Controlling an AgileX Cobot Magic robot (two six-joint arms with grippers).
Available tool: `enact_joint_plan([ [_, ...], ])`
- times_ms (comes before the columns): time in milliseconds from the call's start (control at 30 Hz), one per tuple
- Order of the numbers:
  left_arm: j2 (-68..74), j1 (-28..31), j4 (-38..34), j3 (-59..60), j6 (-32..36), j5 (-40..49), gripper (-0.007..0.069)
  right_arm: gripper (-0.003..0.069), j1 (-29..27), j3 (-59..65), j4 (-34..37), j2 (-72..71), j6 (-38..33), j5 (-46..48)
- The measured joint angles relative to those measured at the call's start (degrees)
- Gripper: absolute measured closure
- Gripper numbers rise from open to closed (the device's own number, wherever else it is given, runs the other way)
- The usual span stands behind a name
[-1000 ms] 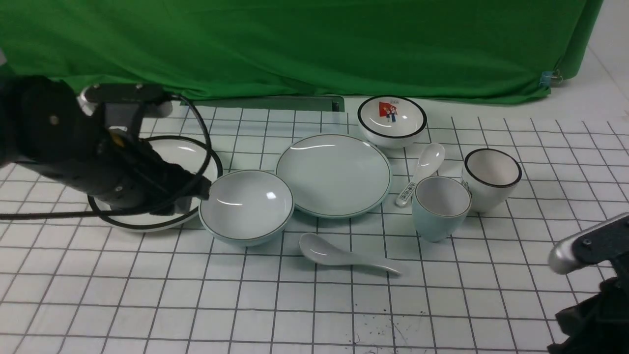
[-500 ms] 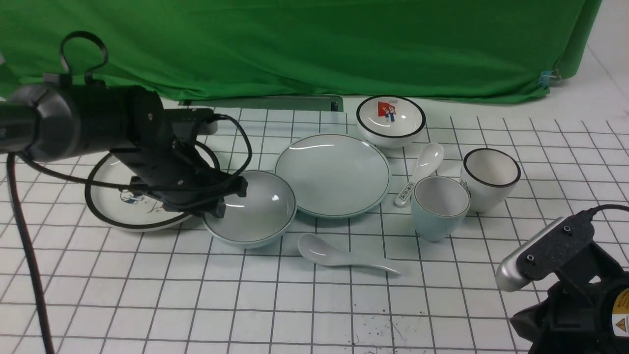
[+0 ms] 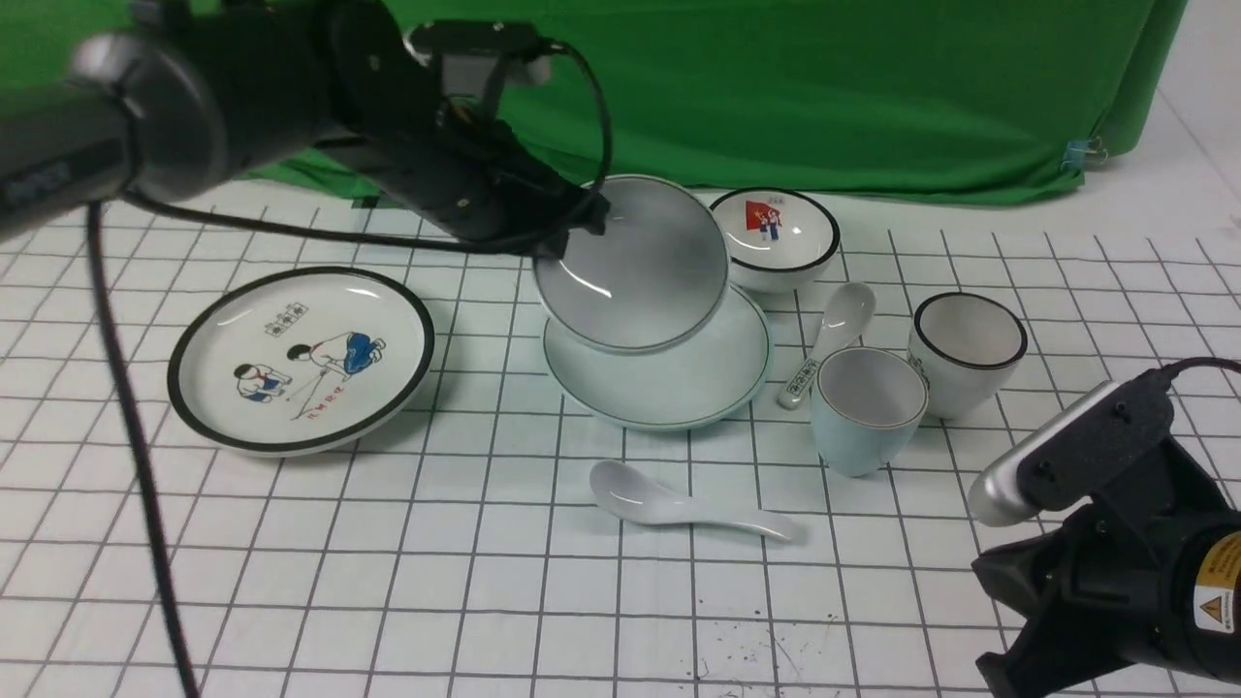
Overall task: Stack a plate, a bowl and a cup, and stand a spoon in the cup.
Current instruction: Use the left arm to put the blue rice bowl into the blue large plate in the middle, then use the right arm to grab a blue teacup
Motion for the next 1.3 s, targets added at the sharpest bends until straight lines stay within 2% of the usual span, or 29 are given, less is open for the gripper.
enact_joint_plan([
  [100, 6.41, -0.58, 0.51, -3.72, -0.27, 0.08, 0.0639, 0.0617, 0.00, 0.00, 0.00, 0.00, 4.62, 0.27],
  [200, 10.48, -0.58, 1.15, -5.36, -0.27, -0.29, 0.0639, 0.0557, 0.00, -0.50, 0.00, 0.02, 6.77, 2.71],
  [233, 11.46, -0.58, 1.27, -5.68, -0.35, -0.58, 0.0639, 0.0511, 0.00, -1.46, 0.00, 0.13, 8.66, 4.72],
  [267, 11.58, -0.58, 1.27, -5.69, -0.34, -0.68, 0.0639, 0.0503, 0.00, -1.66, 0.00, 0.13, 8.66, 4.98],
  [333, 12.18, -0.58, 0.25, -6.12, -0.53, -1.39, 0.0636, 0.0399, 0.00, -5.47, 0.00, 1.18, 11.37, 9.07],
  [467, 12.84, -0.58, -0.62, -6.24, -0.53, -2.03, 0.0603, 0.0324, 0.00, -13.41, 0.00, 5.87, 13.15, 12.99],
  [533, 12.91, -0.58, -0.62, -6.24, -0.53, -2.03, 0.0539, 0.0310, -0.64, -18.97, 0.06, 10.11, 13.69, 14.73],
  [633, 12.21, -0.58, -0.62, -6.24, -0.53, -1.62, 0.0385, 0.0287, -2.94, -27.46, 0.11, 16.62, 14.62, 17.48],
  [667, 12.09, -0.58, -0.62, -6.24, -0.53, -1.39, 0.0373, 0.0284, -3.35, -27.98, 0.11, 17.52, 14.63, 17.63],
  [700, 11.06, -0.58, -0.45, -6.24, -0.53, -0.75, 0.0314, 0.0275, -4.37, -30.36, 0.11, 19.69, 14.68, 18.35],
  [733, 9.17, -0.58, 0.28, -6.24, -0.53, 0.32, 0.0225, 0.0251, -5.70, -33.53, 0.11, 22.49, 14.76, 19.79],
  [767, 7.52, -0.58, 0.82, -6.24, -0.53, 0.85, 0.0177, 0.0241, -6.43, -34.78, 0.06, 24.29, 14.76, 20.33],
  [800, 7.14, -0.58, 0.91, -6.24, -0.53, 0.85, 0.0168, 0.0238, -6.43, -35.06, 0.06, 24.29, 14.76, 20.44],
  [867, 2.09, -0.58, 1.53, -6.24, -0.53, 1.65, 0.0097, 0.0216, -7.34, -37.53, -0.07, 28.62, 14.76, 20.60],
  [1000, -4.33, -0.84, 1.78, -5.28, -0.05, 2.27, 0.0081, 0.0222, -7.41, -38.33, -0.01, 33.52, 15.57, 18.35],
  [1100, -7.95, -1.16, 1.91, -2.32, 0.10, 1.81, 0.0112, 0.0251, -7.41, -38.33, -0.01, 35.74, 16.29, 16.49],
  [1200, -12.36, -1.23, 1.94, 5.02, 0.15, -0.81, 0.0175, 0.0364, -7.49, -38.33, -0.07, 38.87, 16.13, 13.75],
  [1233, -12.60, -1.23, 1.94, 5.49, 0.15, -1.00, 0.0179, 0.0374, -7.49, -38.33, -0.07, 38.87, 16.02, 13.66],
  [1267, -14.59, -1.23, 2.02, 9.09, 0.15, -2.11, 0.0216, 0.0471, -7.61, -38.33, -0.13, 39.30, 14.80, 13.15],
  [1300, -15.71, -1.23, 2.14, 11.30, 0.15, -2.40, 0.0232, 0.0507, -7.61, -38.42, -0.13, 39.34, 14.16, 13.17],
])
